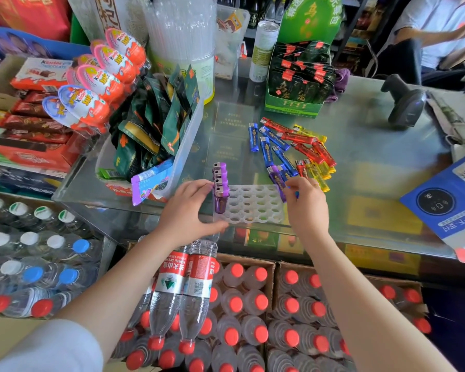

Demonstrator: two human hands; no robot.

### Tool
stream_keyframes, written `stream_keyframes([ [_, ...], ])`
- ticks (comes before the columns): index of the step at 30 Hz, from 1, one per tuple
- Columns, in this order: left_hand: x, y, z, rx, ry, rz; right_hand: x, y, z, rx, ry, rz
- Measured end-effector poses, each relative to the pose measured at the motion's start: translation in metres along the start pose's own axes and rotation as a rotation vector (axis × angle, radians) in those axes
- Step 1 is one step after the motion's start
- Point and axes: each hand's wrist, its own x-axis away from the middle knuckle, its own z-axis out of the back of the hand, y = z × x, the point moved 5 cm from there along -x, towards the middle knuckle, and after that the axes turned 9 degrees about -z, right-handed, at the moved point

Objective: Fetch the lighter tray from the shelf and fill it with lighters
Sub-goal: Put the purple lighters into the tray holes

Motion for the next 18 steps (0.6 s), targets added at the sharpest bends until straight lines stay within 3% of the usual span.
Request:
stream_keyframes([
  [13, 0.003, 0.006, 0.004, 0.041, -0.024, -0.018, -0.013, -0.014, -0.006, 0.414, -0.115, -0.027],
  [18, 0.001, 0.007, 0.005, 0.08, -0.06, -0.003, -0.018, -0.009, -0.003, 0.26, -0.166, -0.08],
])
